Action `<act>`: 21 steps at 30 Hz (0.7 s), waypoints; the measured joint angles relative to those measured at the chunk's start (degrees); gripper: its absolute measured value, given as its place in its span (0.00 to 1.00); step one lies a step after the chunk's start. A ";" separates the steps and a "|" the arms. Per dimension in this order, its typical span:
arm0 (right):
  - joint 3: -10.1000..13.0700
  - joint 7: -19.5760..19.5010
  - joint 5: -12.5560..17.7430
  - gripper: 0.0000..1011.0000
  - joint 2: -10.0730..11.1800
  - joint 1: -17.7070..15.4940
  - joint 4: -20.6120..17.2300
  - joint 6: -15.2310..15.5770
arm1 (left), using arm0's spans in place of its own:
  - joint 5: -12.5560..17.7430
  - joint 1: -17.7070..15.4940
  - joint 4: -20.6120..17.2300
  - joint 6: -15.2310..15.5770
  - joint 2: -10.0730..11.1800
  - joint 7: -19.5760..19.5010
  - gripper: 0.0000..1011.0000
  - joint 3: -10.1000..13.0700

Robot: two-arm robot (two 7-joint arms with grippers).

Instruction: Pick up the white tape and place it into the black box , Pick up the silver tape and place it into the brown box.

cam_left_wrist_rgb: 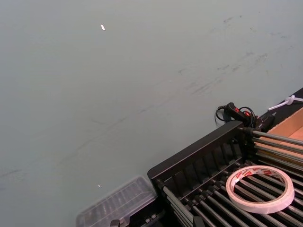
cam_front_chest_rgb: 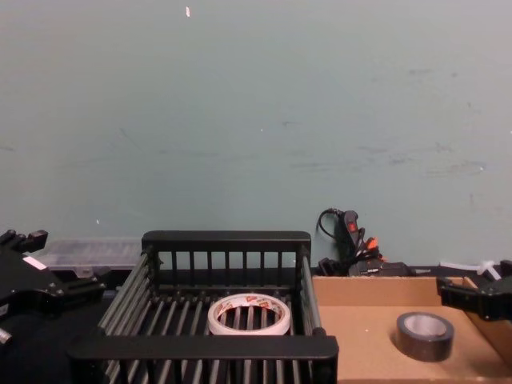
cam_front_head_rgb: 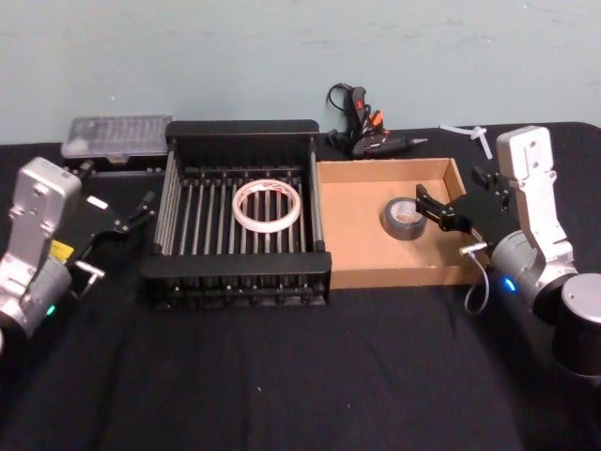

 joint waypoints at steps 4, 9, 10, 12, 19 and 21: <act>0.00 0.00 0.02 0.99 0.00 0.00 0.00 -0.01 | 0.00 0.00 0.00 0.00 0.00 0.00 0.99 0.00; 0.00 0.00 0.03 0.99 0.00 0.00 -0.01 -0.01 | 0.00 0.00 0.00 0.00 0.00 0.00 0.99 0.00; 0.00 0.00 0.04 0.99 0.00 0.00 -0.01 -0.01 | 0.00 0.00 0.00 0.00 0.00 0.00 0.99 0.00; 0.00 0.00 0.05 0.99 0.00 0.00 -0.01 -0.01 | 0.00 0.00 0.00 0.00 0.00 0.00 0.99 0.00; 0.00 0.00 0.05 0.99 0.00 0.00 -0.01 -0.01 | 0.00 0.00 0.00 0.00 0.00 0.00 0.99 0.00; 0.00 0.00 0.05 0.99 0.00 0.00 -0.01 -0.01 | 0.00 0.00 0.00 0.00 0.00 0.00 0.99 0.00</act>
